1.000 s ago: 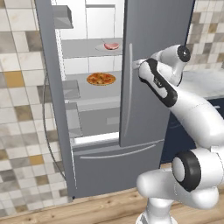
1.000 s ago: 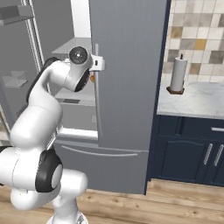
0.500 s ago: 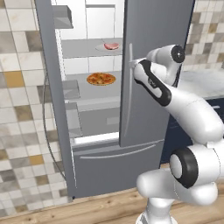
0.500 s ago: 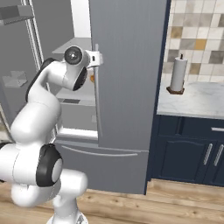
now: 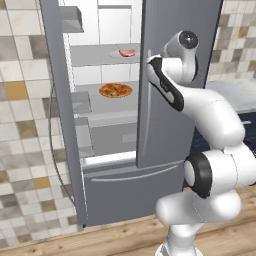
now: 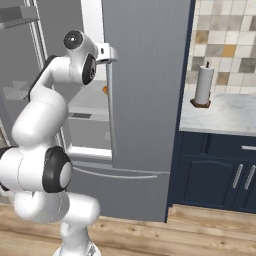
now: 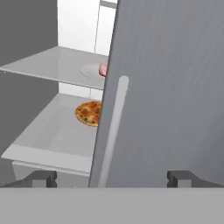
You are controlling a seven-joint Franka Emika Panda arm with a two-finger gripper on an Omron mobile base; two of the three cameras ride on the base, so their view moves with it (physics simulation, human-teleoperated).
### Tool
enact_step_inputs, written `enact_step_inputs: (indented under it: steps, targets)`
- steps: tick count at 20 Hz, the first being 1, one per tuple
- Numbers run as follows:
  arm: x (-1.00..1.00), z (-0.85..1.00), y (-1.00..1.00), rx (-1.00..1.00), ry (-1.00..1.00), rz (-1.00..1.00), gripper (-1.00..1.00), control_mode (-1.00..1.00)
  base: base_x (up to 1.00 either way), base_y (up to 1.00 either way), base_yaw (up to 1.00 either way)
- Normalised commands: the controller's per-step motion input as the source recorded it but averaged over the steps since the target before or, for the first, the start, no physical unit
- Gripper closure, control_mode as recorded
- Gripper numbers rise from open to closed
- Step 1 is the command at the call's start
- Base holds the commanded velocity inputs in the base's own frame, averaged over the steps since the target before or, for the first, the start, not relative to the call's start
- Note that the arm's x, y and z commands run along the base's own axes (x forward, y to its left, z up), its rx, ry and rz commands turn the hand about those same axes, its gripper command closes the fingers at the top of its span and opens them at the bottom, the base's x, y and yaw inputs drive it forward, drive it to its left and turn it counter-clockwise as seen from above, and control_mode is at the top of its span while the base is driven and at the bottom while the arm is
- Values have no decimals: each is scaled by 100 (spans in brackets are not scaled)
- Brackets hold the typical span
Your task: Retrieve the steak from the fridge and place it on the saucepan with marinade on the stove.
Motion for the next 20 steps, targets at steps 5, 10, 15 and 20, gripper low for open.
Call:
enact_step_inputs:
  steps: [5, 10, 15, 20]
  targets:
    - [30, -3, 3, 0, 5, -10, -100, -100, 0, 0, 0]
    - [33, -27, 1, 5, 0, -1, -100, -100, 0, 0, 0]
    - [35, -21, 0, 6, 0, -2, -100, -100, 0, 0, 0]
    - [28, -4, -5, 7, -1, 0, -100, -100, 0, 0, 0]
